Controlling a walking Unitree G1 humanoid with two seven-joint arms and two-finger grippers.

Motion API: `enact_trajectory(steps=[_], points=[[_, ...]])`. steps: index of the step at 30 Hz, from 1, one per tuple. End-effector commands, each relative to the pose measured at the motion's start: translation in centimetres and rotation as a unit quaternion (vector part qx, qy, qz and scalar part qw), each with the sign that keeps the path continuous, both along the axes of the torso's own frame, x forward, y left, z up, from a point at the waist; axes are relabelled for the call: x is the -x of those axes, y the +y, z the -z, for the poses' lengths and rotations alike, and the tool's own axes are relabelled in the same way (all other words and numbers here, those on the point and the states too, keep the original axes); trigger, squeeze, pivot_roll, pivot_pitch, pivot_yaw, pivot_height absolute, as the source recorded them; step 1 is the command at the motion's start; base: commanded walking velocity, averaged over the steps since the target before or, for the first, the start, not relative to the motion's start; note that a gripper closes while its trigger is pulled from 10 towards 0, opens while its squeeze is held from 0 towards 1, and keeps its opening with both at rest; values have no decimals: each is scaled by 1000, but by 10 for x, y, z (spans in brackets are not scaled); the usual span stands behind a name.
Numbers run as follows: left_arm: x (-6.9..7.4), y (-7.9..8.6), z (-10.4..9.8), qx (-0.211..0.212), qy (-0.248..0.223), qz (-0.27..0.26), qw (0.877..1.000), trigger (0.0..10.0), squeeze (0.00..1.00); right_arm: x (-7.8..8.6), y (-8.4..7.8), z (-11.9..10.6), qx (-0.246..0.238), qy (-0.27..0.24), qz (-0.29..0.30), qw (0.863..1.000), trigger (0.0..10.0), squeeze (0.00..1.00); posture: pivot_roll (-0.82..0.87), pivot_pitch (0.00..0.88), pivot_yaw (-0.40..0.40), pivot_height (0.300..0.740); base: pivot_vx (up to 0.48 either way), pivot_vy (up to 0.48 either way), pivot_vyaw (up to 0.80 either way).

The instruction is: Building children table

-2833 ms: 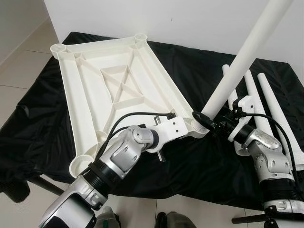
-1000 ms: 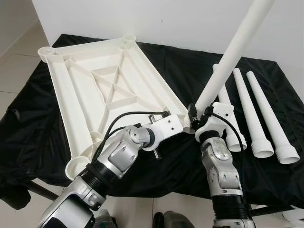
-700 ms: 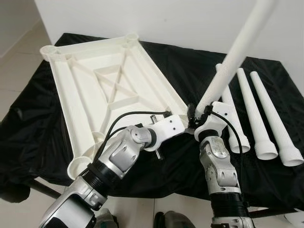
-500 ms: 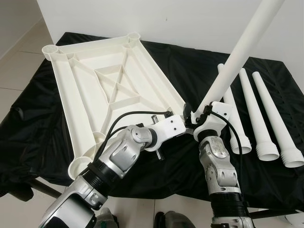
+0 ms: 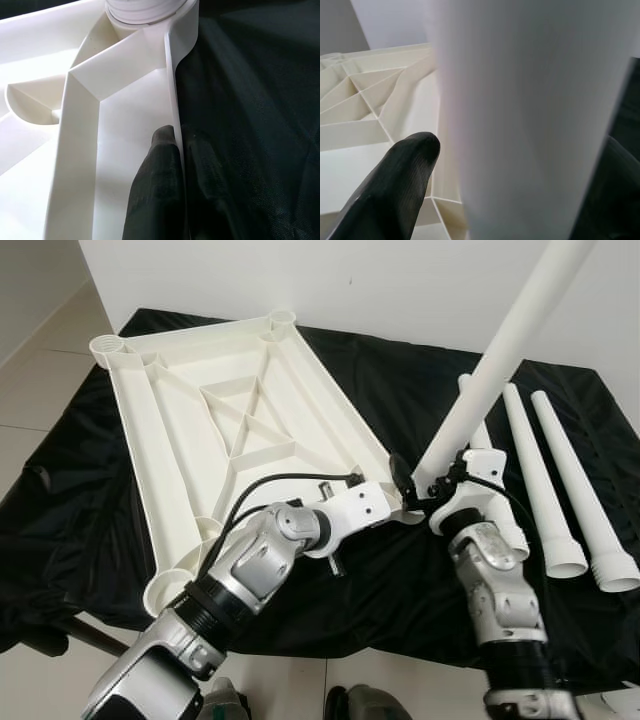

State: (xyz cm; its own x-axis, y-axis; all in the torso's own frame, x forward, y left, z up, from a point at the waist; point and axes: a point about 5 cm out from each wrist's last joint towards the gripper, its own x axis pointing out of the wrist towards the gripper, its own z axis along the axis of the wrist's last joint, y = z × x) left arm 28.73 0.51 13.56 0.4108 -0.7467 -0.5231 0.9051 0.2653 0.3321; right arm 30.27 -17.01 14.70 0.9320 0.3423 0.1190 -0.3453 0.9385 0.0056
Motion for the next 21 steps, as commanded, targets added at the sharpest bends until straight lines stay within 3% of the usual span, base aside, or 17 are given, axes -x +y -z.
enact_trajectory(steps=[1,8,21], points=[[5,-4,2,-12,-1,26,1000,10000,0,-3,-11,2,11,1,-32,999,10000,0,-52,24,-32,740,0,0,0],[5,-7,2,-11,-3,30,999,10000,0,-10,-23,10,33,24,-102,994,10000,0,-51,16,-32,740,0,0,0],[6,-6,2,-13,-3,32,999,10000,0,-23,-37,11,59,36,-151,986,10000,0,-37,9,-31,740,0,0,0]])
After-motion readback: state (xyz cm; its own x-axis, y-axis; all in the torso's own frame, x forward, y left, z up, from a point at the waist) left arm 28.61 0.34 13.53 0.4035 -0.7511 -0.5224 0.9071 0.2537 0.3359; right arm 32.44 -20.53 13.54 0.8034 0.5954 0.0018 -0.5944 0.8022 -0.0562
